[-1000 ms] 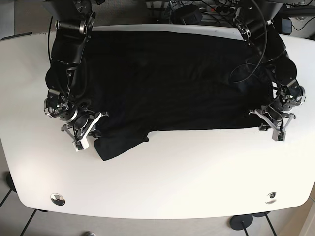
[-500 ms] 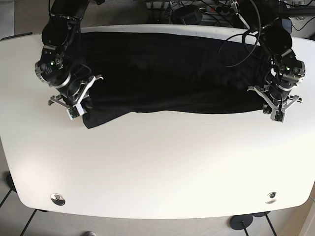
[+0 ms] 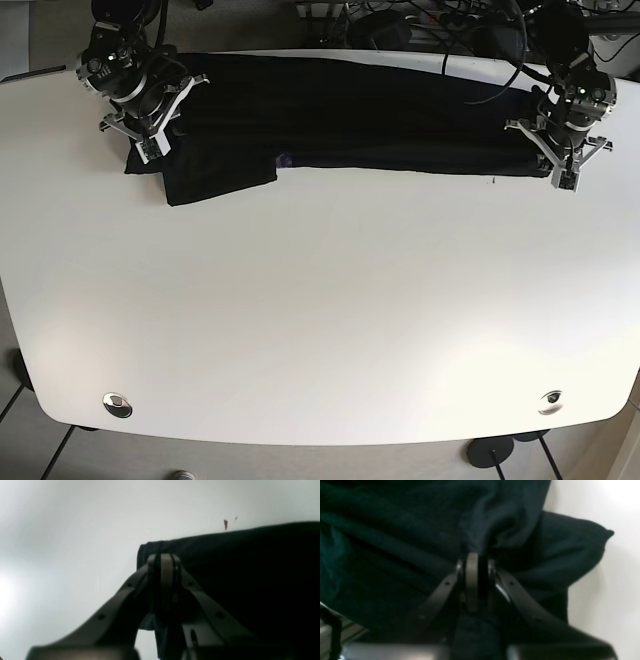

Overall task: Fold the T-shirt properly
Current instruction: 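Fold the grasped hem over onto the held edge with both grippers, then release the hem and press the folded strip flat with both grippers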

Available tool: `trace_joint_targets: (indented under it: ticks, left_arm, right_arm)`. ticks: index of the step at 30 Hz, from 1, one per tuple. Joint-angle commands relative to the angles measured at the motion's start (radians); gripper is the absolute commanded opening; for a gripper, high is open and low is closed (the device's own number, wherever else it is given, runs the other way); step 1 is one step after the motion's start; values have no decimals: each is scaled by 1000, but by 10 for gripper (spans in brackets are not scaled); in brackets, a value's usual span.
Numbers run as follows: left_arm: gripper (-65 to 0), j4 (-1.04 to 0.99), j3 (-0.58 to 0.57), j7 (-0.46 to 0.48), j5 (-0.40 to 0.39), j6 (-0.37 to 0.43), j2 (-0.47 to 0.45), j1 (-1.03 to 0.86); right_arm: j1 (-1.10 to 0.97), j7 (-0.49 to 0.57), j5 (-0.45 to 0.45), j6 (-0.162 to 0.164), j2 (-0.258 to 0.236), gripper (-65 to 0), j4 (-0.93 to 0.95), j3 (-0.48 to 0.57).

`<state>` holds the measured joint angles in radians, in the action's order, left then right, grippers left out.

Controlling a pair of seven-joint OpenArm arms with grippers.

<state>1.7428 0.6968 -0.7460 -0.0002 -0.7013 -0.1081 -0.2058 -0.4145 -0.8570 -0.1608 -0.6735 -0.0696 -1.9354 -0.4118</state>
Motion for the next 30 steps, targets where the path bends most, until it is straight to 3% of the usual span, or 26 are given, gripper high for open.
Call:
trace_joint_targets:
  ticks: [1,3,5,8,11,14,20,25,27,28,30]
  left_arm:
    - [-617,-13,2,13,-1,3,-17,-4]
    - [-500,-50,7,13,-1,3,-18,-4]
    - [-390,-59,8,15,-2,3,-18,-2]
    - [-371,-57,1,15,-8,3,-18,-1]
    - [-371,13,-1,15,-8,3,-15,9]
    - [-371,70,-30,15,-8,3,-14,21]
    - [-371,75,-154,12,-2,3,28,-24]
    - [-381,70,-168,15,-1,3,81,-73]
    - [-414,44,-167,15,-1,3,91,-79]
    - [-440,18,-165,16,-1,3,91,-79]
    - [-467,-31,-165,16,-1,3,77,-76]
  right_arm:
    - [-7,17,-56,4,-12,-623,-22,-6]
    - [-16,12,-121,4,-16,-609,-22,-39]
    - [-22,12,-201,4,-19,-526,-23,-69]
    - [-8,12,-314,13,-57,-344,-19,-106]
    - [52,12,-333,14,-66,-146,-16,-112]
    - [121,12,-329,16,-66,-71,55,-106]
    - [348,17,-124,5,-43,-95,371,-105]
    - [378,18,-121,7,-40,-109,437,-52]
    - [372,18,-121,10,-34,-214,426,-40]
    - [368,17,-121,10,-11,-349,422,-39]
    - [362,17,-119,10,6,-549,416,-40]
